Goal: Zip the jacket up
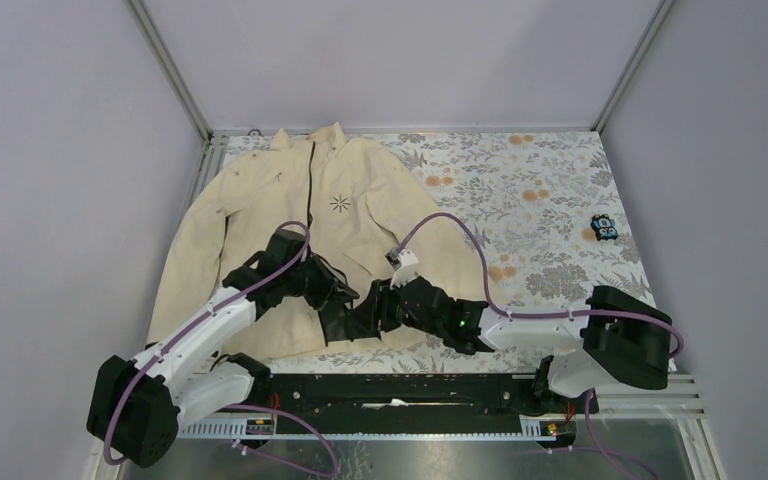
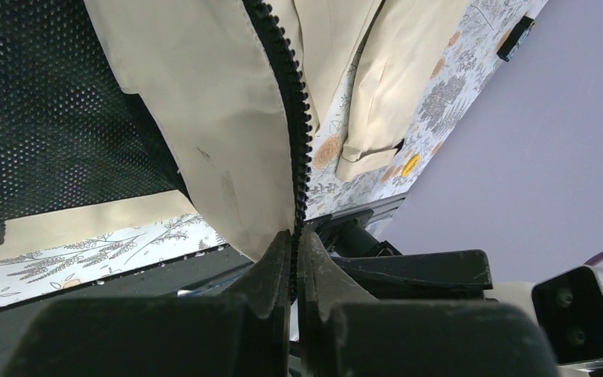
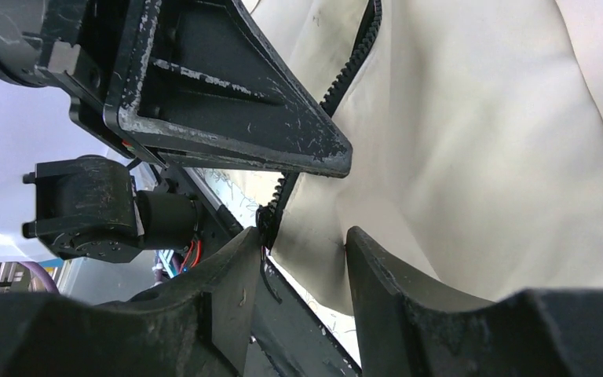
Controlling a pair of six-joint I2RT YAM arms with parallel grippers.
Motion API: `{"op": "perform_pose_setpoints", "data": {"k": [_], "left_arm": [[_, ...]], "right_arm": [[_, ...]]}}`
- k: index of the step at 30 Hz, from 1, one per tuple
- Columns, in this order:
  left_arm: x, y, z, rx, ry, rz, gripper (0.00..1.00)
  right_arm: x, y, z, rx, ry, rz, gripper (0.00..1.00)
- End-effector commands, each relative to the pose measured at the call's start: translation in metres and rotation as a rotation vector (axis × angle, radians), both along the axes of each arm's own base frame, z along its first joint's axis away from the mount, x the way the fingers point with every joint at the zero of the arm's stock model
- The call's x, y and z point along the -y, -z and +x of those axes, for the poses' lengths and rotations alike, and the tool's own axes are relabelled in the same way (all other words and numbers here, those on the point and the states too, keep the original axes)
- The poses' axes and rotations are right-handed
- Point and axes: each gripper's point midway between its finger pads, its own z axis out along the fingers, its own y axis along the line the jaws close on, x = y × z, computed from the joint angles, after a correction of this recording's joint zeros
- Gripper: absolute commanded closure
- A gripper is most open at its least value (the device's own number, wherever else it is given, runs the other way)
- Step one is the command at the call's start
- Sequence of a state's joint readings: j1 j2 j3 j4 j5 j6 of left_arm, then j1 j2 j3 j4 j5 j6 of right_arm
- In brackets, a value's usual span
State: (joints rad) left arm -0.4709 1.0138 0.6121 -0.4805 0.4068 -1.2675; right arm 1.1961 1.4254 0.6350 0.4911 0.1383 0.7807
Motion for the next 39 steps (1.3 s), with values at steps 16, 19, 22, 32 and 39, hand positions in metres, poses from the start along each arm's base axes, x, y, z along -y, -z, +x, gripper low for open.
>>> {"op": "perform_pose_setpoints", "data": {"k": [16, 19, 22, 32, 39], "left_arm": [[-0.005, -0.014, 0.009, 0.147, 0.043, 0.042, 1.00], [-0.007, -0.011, 0.011, 0.185, 0.066, 0.070, 1.00], [-0.003, -0.011, 0.013, 0.227, 0.115, 0.065, 1.00], [-0.038, -0.020, 0.020, 0.366, 0.108, 0.276, 0.24], [-0.072, -0.010, 0.007, 0.278, 0.052, 0.436, 0.01]], "right_arm": [[-0.009, -0.038, 0.006, 0.118, -0.077, 0.269, 1.00], [-0.006, -0.038, 0.004, 0.098, -0.179, 0.348, 1.00], [-0.009, -0.040, -0.002, 0.050, -0.302, 0.435, 1.00], [-0.022, -0.027, -0.010, -0.083, -0.572, 0.584, 1.00], [-0.014, -0.021, 0.009, -0.064, -0.575, 0.570, 1.00]]}}
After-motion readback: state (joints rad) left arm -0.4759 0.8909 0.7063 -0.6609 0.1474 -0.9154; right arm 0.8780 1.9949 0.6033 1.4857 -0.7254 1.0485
